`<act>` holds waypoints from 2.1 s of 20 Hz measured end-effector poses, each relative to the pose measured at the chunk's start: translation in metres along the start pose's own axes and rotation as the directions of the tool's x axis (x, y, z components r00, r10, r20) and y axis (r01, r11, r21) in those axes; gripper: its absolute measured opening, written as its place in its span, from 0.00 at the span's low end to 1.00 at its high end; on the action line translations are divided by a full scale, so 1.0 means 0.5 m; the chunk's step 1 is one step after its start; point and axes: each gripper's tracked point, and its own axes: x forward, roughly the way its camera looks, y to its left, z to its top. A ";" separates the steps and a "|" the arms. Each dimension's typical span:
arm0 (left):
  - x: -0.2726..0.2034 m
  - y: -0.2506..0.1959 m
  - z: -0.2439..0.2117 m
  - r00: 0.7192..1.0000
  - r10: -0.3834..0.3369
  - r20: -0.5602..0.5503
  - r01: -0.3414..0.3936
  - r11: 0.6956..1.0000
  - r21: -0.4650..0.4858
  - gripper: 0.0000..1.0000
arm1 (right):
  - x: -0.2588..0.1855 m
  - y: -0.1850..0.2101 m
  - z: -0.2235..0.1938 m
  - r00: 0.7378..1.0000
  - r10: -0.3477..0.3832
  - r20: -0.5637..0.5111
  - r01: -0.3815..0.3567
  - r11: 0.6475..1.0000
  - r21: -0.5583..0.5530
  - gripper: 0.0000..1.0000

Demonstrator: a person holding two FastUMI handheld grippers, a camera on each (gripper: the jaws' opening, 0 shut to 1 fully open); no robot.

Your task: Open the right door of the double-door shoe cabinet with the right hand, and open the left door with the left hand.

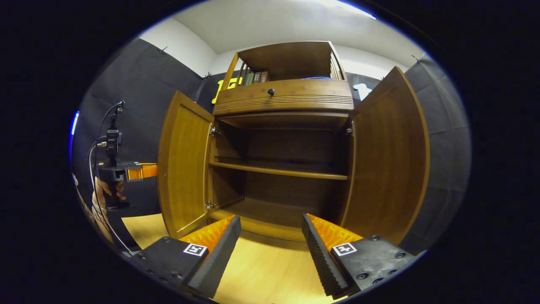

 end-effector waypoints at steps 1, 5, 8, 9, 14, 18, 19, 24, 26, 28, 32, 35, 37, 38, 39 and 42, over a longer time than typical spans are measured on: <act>-0.010 0.009 0.003 1.000 0.005 0.003 -0.005 1.000 -0.009 0.12 | 0.004 0.008 0.001 1.000 0.012 0.002 -0.012 1.000 0.009 0.92; -0.045 0.048 0.015 0.999 0.048 0.018 -0.048 0.999 -0.003 0.11 | 0.024 0.023 0.008 0.999 0.034 0.009 -0.035 0.999 0.025 0.92; -0.068 0.036 0.024 1.000 0.023 0.020 -0.023 1.000 0.002 0.00 | 0.033 0.024 0.007 0.999 0.033 0.012 -0.033 0.999 0.026 0.93; -0.076 0.029 0.023 1.000 0.020 0.019 -0.020 1.000 0.006 0.06 | 0.035 0.027 0.004 0.999 0.040 0.010 -0.040 0.999 0.031 0.93; -0.108 -0.070 0.047 0.992 -0.115 0.048 0.116 0.993 -0.015 0.06 | 0.044 0.031 -0.002 0.999 0.051 0.009 -0.051 0.998 0.032 0.93; -0.091 -0.178 0.022 0.960 -0.281 0.016 0.281 0.955 -0.098 0.06 | 0.067 -0.001 0.001 1.000 -0.003 0.019 0.002 0.999 0.034 0.93; -0.078 -0.202 0.022 0.953 -0.303 0.010 0.302 0.946 -0.120 0.06 | 0.074 -0.013 0.004 0.999 -0.027 0.023 0.026 0.999 0.036 0.93; 0.004 -0.253 0.042 0.955 -0.297 0.023 0.298 0.946 -0.129 0.08 | 0.099 -0.066 0.012 0.991 -0.127 0.028 0.127 0.992 0.014 0.94; 0.036 -0.272 0.052 0.959 -0.283 0.025 0.284 0.954 -0.096 0.28 | 0.105 -0.077 0.019 0.989 -0.144 0.037 0.143 0.989 0.027 0.94; 0.056 -0.281 0.061 0.968 -0.247 0.036 0.248 0.967 -0.049 0.59 | 0.112 -0.084 0.022 0.986 -0.160 0.040 0.159 0.987 0.040 0.94; 0.093 -0.309 0.073 0.982 -0.181 0.060 0.181 0.983 0.006 0.96 | 0.122 -0.101 0.023 0.979 -0.198 0.042 0.197 0.980 0.037 0.98; 0.104 -0.328 0.069 0.985 -0.163 0.056 0.162 0.987 0.021 0.96 | 0.127 -0.106 0.024 0.978 -0.206 0.038 0.205 0.978 0.040 0.98; 0.110 -0.334 0.063 0.988 -0.149 0.044 0.149 0.989 0.022 0.97 | 0.128 -0.107 0.033 0.977 -0.207 0.045 0.205 0.978 0.044 0.98; 0.114 -0.337 0.064 0.988 -0.148 0.043 0.147 0.989 0.016 0.95 | 0.128 -0.110 0.039 0.977 -0.209 0.051 0.206 0.977 0.048 0.98; 0.116 -0.341 0.065 0.988 -0.151 0.042 0.151 0.989 0.006 0.95 | 0.129 -0.111 0.046 0.976 -0.209 0.057 0.206 0.977 0.054 0.98; 0.122 -0.343 0.062 0.988 -0.153 0.032 0.154 0.988 -0.019 0.96 | 0.133 -0.118 0.063 0.973 -0.220 0.066 0.214 0.974 0.079 0.93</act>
